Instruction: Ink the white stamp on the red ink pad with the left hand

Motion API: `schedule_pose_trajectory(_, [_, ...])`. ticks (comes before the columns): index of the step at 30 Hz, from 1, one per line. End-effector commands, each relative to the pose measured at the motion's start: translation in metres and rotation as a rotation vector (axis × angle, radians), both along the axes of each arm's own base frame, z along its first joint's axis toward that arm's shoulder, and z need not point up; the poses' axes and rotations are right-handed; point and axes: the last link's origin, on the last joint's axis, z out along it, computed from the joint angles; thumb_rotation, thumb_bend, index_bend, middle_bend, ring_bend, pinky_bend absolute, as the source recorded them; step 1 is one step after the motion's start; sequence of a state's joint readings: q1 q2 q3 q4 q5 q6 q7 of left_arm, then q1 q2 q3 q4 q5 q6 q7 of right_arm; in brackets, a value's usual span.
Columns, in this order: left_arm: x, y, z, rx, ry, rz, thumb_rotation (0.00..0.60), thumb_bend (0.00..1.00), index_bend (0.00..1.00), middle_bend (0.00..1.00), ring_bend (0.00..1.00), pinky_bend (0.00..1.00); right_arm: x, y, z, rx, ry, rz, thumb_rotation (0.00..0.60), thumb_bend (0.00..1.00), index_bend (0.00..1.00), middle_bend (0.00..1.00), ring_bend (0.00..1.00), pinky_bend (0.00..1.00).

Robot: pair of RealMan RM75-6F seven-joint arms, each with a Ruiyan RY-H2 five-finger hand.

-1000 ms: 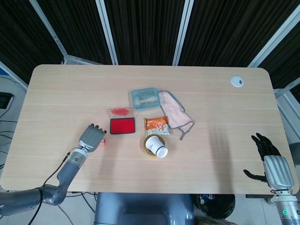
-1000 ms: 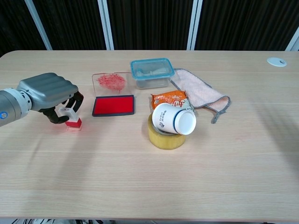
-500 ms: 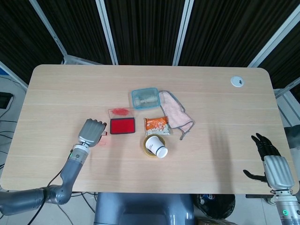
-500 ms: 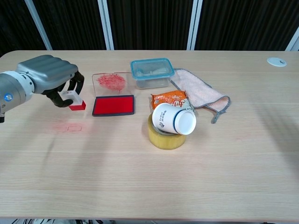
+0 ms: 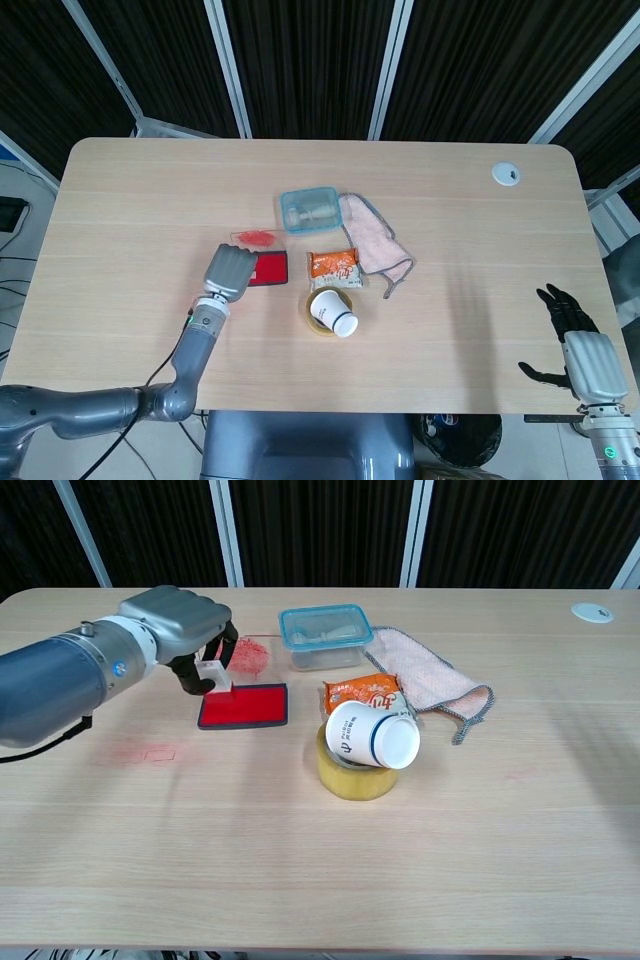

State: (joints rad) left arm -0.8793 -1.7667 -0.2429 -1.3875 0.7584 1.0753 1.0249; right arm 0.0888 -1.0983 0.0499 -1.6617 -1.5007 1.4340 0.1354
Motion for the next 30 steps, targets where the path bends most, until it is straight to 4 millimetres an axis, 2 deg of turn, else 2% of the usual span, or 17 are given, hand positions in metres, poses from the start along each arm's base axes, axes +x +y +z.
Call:
schedule_pose_trajectory(1, [0.01,0.006,-0.008,0.015,0.019,0.013,0.6,0.51,0.73,0.76,0.53,0.58,0.0,0.0,0.001,-0.002,-0.007,-0.004,0.6,0.15,0.0,0.0,0.0,0.18])
schedule_pose_trajectory(12, [0.023,0.017,-0.025,0.017,0.001,0.068,0.6,0.51,0.73,0.76,0.53,0.58,-0.001,-0.001,0.002,0.008,-0.022,-0.008,0.6,0.16,0.0,0.0,0.0,0.18])
schedule_pose_trajectory(30, [0.017,0.029,-0.028,-0.028,-0.002,0.056,0.6,0.51,0.74,0.76,0.54,0.58,-0.002,-0.001,0.003,0.008,-0.023,-0.012,0.6,0.16,0.0,0.0,0.0,0.19])
